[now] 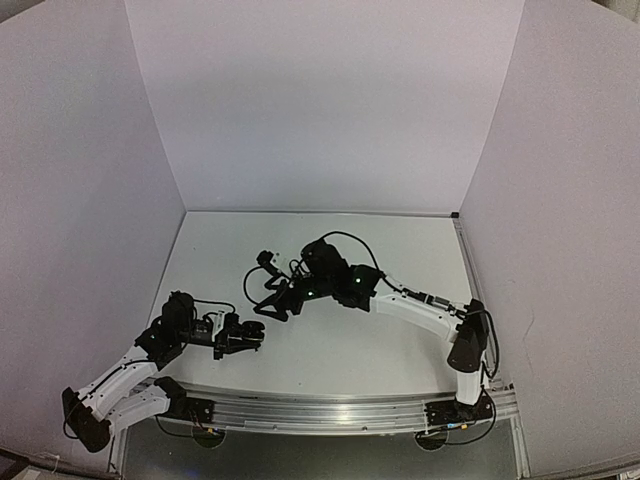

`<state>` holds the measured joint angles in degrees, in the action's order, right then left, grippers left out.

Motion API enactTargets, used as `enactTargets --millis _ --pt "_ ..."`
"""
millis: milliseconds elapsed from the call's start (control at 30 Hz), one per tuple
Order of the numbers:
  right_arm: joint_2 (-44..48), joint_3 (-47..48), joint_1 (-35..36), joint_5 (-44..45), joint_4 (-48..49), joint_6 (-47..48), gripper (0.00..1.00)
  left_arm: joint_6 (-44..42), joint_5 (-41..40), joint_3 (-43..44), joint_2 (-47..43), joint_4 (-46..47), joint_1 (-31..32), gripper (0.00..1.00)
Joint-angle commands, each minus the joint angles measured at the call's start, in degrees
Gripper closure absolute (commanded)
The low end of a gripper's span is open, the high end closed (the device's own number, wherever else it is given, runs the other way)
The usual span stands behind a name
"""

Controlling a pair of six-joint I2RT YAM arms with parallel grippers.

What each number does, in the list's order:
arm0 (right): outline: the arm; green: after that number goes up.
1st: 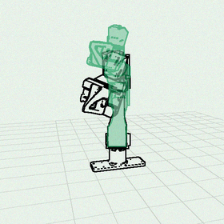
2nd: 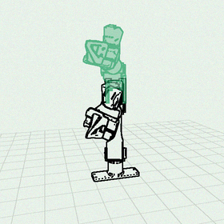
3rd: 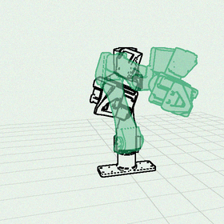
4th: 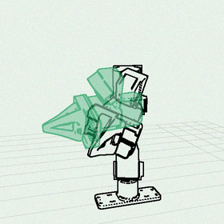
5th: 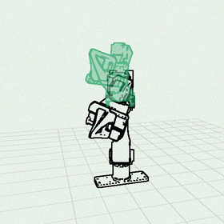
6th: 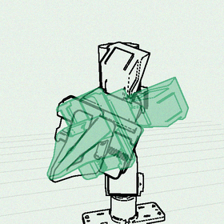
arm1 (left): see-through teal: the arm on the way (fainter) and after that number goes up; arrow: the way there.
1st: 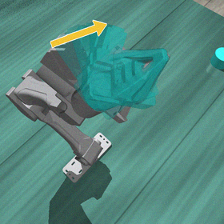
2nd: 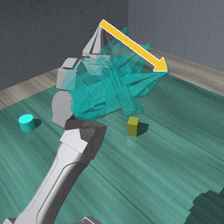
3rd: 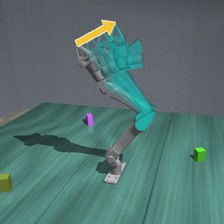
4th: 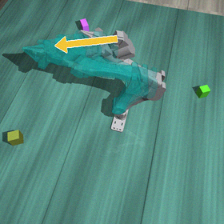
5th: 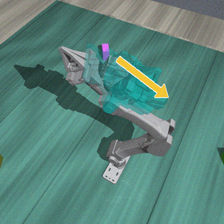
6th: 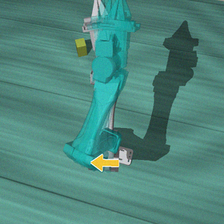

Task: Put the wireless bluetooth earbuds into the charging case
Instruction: Open the charging case, then adjust the right earbud in the right side groove of the charging case.

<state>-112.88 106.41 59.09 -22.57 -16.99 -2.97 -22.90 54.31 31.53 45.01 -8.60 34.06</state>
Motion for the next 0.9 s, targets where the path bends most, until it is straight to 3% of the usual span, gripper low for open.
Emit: enactTargets --millis 0,267,500,633,767,867 --pt "-0.7 1.5 -0.3 1.4 0.9 -0.4 0.13 4.5 0.4 2.0 -0.5 1.3 0.1 1.00" --pt "1.4 1.7 -0.9 5.1 1.0 -1.8 0.13 17.4 -4.2 -1.7 -1.7 7.2 0.1 1.00" --pt "1.4 2.6 -0.6 6.9 1.1 -5.5 0.17 16.8 -11.9 -2.4 -2.7 7.6 0.1 1.00" --pt "2.3 1.6 0.6 5.7 2.0 -6.3 0.18 16.0 -12.0 -2.2 -2.7 7.7 0.1 1.00" --pt "5.2 0.0 1.4 11.6 2.5 -7.5 0.25 15.6 -13.4 -2.4 -3.1 7.5 0.1 1.00" --pt "7.8 -2.2 3.3 18.7 2.3 -8.6 0.36 15.5 -17.7 -2.4 -3.0 7.7 0.1 1.00"
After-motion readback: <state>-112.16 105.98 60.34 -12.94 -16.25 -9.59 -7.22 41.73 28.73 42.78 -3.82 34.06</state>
